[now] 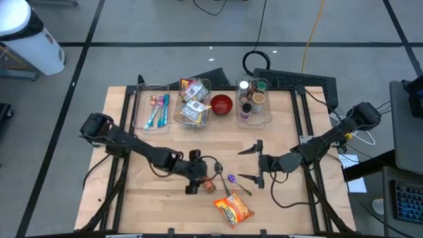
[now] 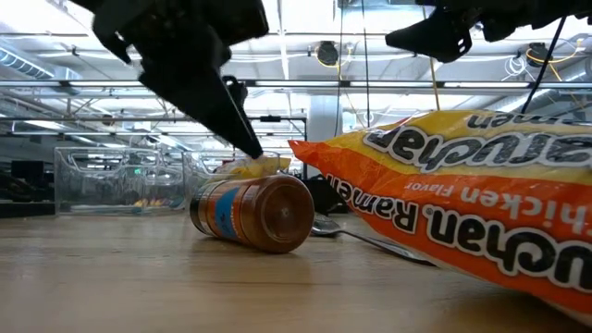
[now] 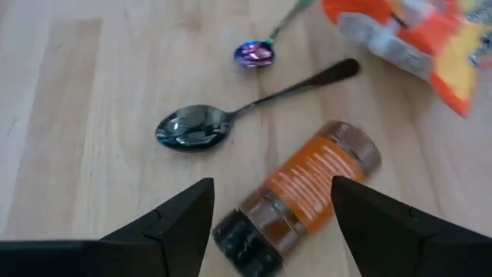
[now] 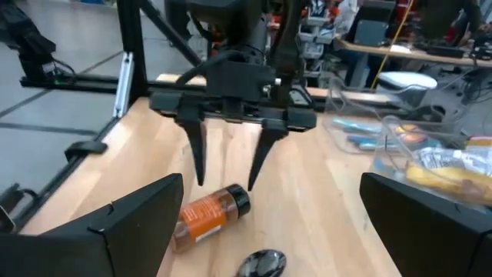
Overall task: Pick & Place Food Item
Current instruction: Put the black spoon into the left transparent bin
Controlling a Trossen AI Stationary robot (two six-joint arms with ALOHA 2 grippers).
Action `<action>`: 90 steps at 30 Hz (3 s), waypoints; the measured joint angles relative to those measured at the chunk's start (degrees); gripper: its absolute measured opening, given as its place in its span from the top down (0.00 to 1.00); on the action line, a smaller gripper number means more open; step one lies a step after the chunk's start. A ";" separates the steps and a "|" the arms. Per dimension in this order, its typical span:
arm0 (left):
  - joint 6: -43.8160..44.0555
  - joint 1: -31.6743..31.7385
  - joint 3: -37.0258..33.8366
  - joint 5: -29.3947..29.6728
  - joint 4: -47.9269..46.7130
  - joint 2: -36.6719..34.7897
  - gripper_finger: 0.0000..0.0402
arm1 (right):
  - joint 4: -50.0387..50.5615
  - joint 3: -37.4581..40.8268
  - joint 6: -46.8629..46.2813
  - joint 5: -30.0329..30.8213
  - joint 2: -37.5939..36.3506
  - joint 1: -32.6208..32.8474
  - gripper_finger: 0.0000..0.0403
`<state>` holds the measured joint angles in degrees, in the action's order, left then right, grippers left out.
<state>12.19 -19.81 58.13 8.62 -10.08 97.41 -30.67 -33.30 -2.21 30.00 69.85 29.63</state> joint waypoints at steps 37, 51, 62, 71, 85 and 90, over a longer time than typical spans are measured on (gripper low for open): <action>-32.49 5.86 0.02 -14.99 -7.92 2.45 0.33 | 4.71 -0.01 -0.16 0.01 -3.81 -7.45 0.13; -33.58 8.26 0.00 -16.79 -5.86 6.04 0.33 | 6.16 -0.02 -1.65 -0.07 -3.81 -7.43 0.15; -28.30 8.18 -0.04 -19.14 0.13 8.07 0.33 | 7.68 -0.01 -3.24 -0.24 -3.81 -7.41 0.15; -21.76 8.13 0.02 -19.20 2.54 7.51 0.33 | 10.43 -0.02 -7.19 -2.48 -3.79 -7.41 0.16; -13.69 10.87 0.15 -19.48 3.24 -1.34 0.33 | 12.33 -0.02 -9.27 -4.81 -3.76 -7.39 0.16; -6.59 15.40 0.15 -24.82 6.65 0.14 0.33 | 12.30 -0.02 -9.15 -4.81 -3.57 -7.39 0.16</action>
<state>5.60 -4.41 58.28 -16.20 -3.44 97.55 -18.37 -33.32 -11.36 25.19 66.28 22.24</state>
